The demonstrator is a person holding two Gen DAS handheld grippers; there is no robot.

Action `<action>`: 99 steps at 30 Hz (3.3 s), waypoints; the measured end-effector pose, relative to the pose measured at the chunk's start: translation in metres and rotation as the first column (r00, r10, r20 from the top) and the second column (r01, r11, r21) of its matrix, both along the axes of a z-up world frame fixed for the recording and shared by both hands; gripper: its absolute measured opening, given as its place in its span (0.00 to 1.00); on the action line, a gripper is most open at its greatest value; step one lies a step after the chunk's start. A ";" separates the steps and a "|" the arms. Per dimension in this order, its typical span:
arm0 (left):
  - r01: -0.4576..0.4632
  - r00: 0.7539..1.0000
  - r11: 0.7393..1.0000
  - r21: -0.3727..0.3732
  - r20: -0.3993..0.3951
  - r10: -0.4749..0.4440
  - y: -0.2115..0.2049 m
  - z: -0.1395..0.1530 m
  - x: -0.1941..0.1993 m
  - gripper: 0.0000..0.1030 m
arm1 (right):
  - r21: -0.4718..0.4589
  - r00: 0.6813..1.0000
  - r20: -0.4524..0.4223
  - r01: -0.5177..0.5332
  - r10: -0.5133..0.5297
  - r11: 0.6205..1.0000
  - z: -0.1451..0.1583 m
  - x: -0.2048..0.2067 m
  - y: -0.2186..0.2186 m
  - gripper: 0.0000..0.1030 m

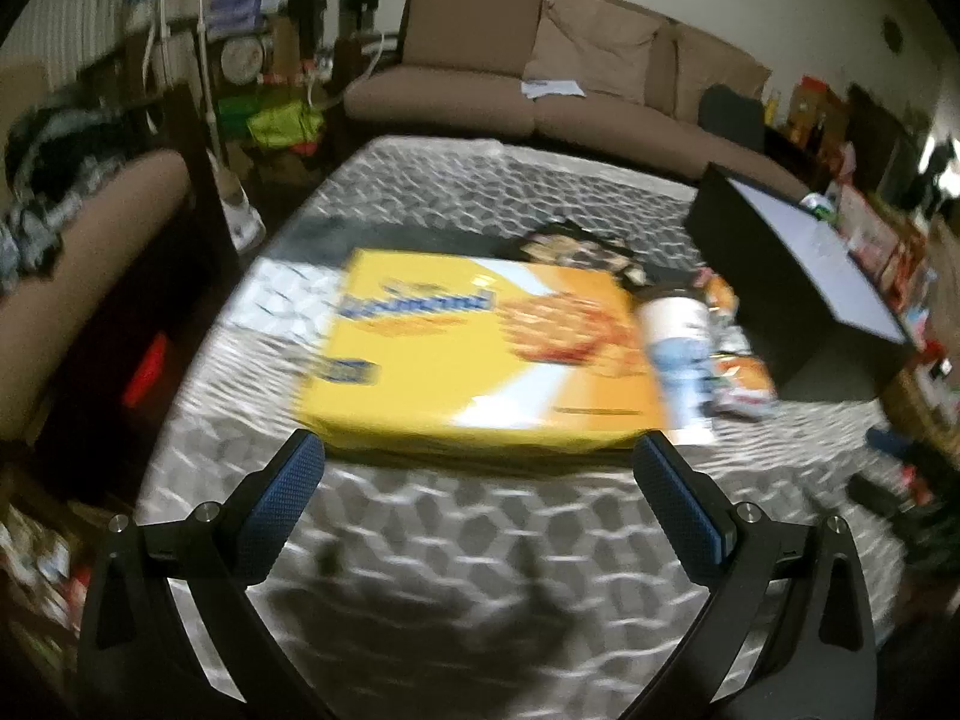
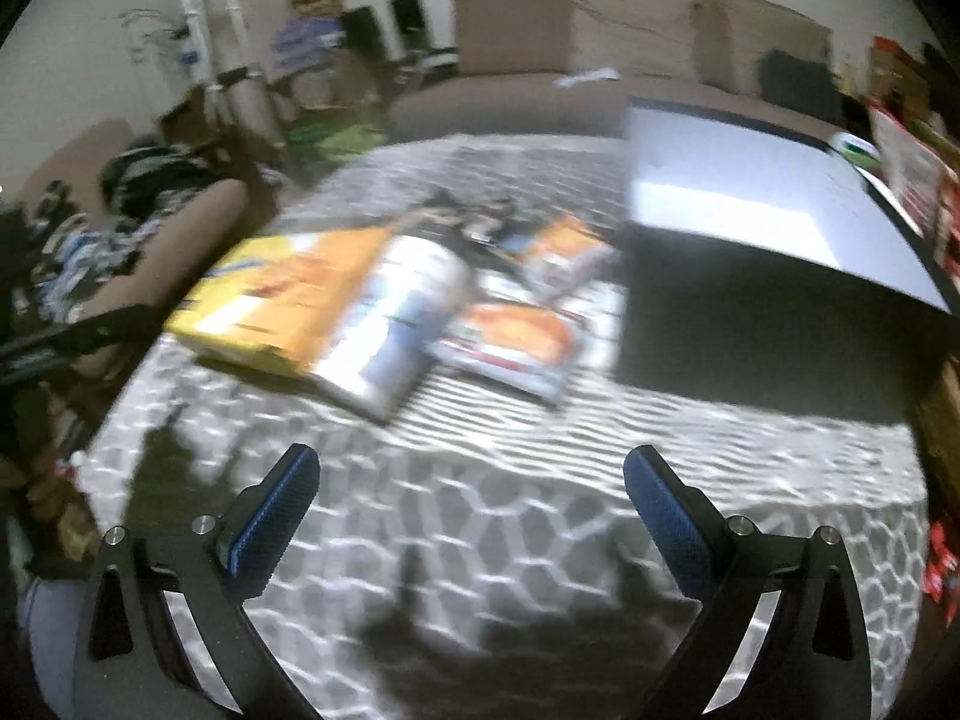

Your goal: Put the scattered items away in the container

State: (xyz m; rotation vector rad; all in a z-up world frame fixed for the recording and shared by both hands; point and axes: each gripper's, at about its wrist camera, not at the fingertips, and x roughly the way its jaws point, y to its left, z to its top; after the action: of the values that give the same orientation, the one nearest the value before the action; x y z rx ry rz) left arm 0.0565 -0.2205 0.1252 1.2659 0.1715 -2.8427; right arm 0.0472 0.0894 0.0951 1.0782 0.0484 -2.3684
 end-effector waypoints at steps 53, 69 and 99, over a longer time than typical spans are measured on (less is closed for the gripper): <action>0.146 0.986 0.951 0.274 0.034 -0.161 -0.076 -0.083 -0.069 0.83 | 0.261 0.940 0.011 -0.332 0.341 0.906 -0.047 -0.048 -0.176 0.57; 0.165 0.979 0.950 0.266 0.075 -0.191 -0.081 -0.064 0.023 0.83 | 0.197 0.885 0.061 -0.464 0.462 0.864 -0.040 0.022 -0.170 0.50; 0.064 0.915 0.891 0.450 0.330 -0.232 -0.018 -0.066 0.080 0.85 | -0.402 0.888 0.434 0.039 0.153 0.915 -0.059 0.040 0.028 0.58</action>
State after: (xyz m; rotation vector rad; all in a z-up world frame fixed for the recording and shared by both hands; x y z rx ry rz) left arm 0.1370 -0.2386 0.0587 1.9618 0.7583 -2.6946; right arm 0.0872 0.1174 0.0357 1.3644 -0.5464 -1.8901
